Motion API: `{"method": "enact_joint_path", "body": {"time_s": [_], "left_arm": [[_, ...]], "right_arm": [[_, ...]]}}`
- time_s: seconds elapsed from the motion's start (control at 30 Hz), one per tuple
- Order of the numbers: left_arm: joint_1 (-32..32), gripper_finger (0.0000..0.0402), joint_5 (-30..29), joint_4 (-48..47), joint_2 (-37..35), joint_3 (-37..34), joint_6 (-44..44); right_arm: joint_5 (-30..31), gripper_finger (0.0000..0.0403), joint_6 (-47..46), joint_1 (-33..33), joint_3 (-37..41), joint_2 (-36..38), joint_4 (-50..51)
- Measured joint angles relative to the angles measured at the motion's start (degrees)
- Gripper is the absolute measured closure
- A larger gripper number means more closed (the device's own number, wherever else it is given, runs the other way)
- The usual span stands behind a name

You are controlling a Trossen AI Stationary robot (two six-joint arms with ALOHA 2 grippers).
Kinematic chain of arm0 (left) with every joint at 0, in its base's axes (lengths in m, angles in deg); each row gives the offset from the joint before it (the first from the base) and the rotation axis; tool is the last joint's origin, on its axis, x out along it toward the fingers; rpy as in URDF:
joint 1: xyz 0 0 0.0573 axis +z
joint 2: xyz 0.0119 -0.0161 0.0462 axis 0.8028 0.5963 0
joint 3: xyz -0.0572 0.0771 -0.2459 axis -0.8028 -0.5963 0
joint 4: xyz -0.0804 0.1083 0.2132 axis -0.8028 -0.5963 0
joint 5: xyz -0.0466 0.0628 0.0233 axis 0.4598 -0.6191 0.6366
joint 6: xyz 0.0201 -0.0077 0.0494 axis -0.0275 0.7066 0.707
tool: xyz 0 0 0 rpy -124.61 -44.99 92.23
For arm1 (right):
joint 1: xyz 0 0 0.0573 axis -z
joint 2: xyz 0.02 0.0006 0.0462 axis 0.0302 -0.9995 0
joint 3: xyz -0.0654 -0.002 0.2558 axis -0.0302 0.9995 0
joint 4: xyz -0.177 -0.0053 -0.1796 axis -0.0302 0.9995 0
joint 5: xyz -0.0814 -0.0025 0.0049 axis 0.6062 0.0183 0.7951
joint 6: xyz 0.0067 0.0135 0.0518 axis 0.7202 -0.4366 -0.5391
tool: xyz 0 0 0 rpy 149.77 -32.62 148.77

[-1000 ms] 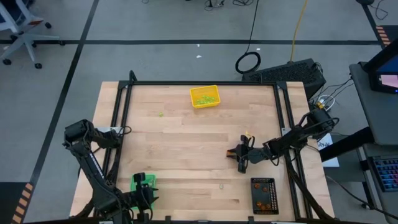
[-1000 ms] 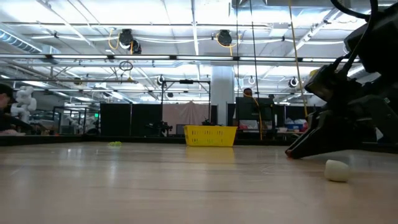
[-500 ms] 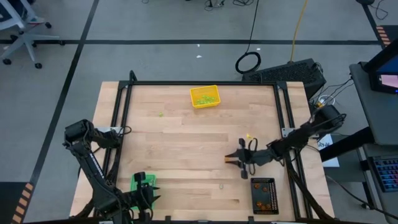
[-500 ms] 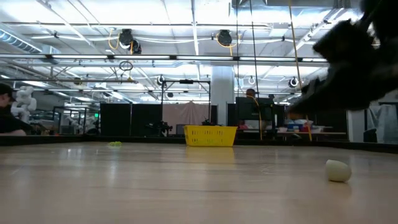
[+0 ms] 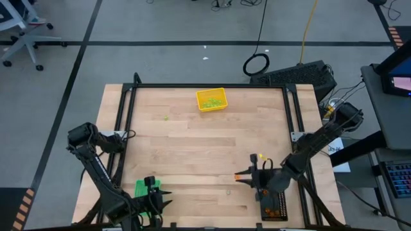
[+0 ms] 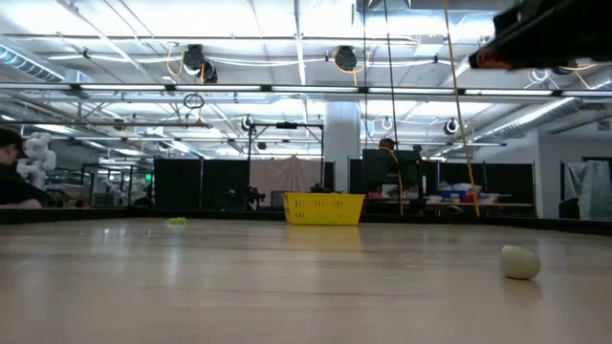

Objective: Sort Halloween decoration
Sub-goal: Put the orange pumpkin toy into the black bin

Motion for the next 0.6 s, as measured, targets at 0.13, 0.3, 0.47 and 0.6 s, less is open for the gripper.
{"method": "enact_joint_path", "body": {"time_s": [0.13,0.3,0.47,0.6], "left_arm": [[1.5,0.0269,-1.2,3.5,0.0,0.0,3.4],[3.6,0.0269,-2.0,8.2,0.0,0.0,8.0],[5.7,0.0269,-3.7,12.0,0.4,0.0,11.9],[7.4,0.0269,-3.7,13.9,1.1,0.0,16.5]], "right_arm": [[3.6,0.0347,5.1,-2.7,-4.3,-1.3,6.4],[4.9,0.0347,15.6,-4.8,-5.6,-1.9,7.4],[5.4,0.0347,22.4,-5.8,-5.8,-1.9,7.3],[6.4,0.0342,27.1,-6.0,-5.8,-1.9,7.3]]}}
